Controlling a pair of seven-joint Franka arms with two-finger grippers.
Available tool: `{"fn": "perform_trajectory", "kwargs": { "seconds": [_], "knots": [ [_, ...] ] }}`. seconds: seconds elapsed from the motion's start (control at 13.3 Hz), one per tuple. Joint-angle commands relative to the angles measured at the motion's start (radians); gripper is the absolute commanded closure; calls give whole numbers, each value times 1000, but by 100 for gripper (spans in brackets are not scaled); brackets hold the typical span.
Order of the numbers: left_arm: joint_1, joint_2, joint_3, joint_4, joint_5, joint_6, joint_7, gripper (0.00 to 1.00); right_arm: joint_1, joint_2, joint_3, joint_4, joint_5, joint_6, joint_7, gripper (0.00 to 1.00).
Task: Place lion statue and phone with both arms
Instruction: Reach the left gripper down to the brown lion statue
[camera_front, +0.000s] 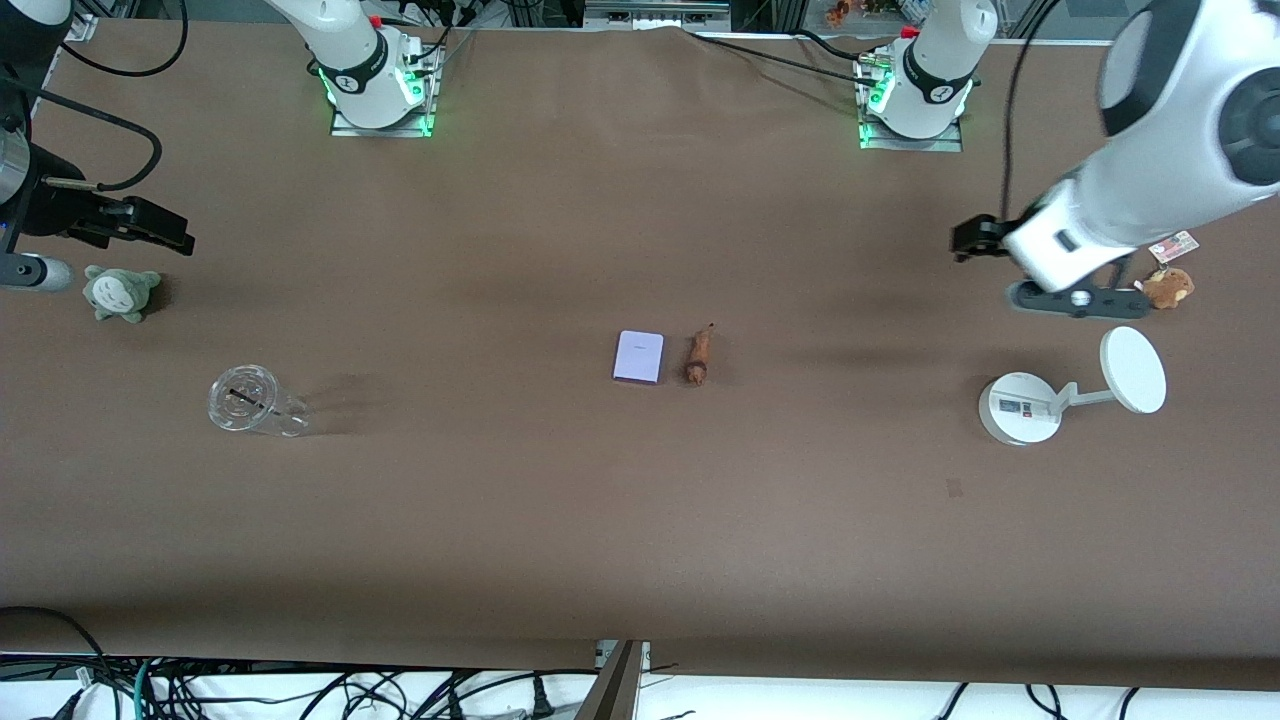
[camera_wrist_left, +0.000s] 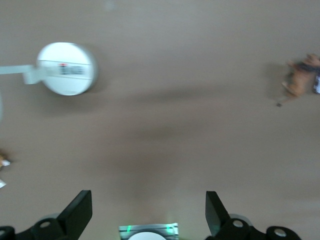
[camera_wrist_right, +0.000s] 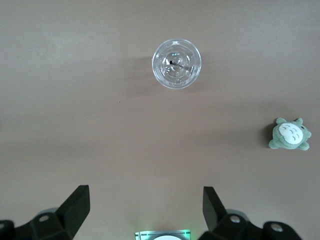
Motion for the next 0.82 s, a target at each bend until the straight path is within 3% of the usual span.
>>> {"fn": "perform_trajectory", "kwargs": {
  "seconds": [0.0, 0.3, 0.75],
  "knots": [
    [-31, 59, -26, 23, -74, 32, -45, 0, -4, 19, 3, 24, 11, 0, 2, 0],
    [-205, 148, -47, 6, -66, 213, -204, 0, 0, 61, 5, 24, 10, -3, -1, 0],
    [-327, 382, -47, -12, 4, 676, -252, 0, 0, 94, 6, 24, 11, -3, -4, 0]
  ]
}}
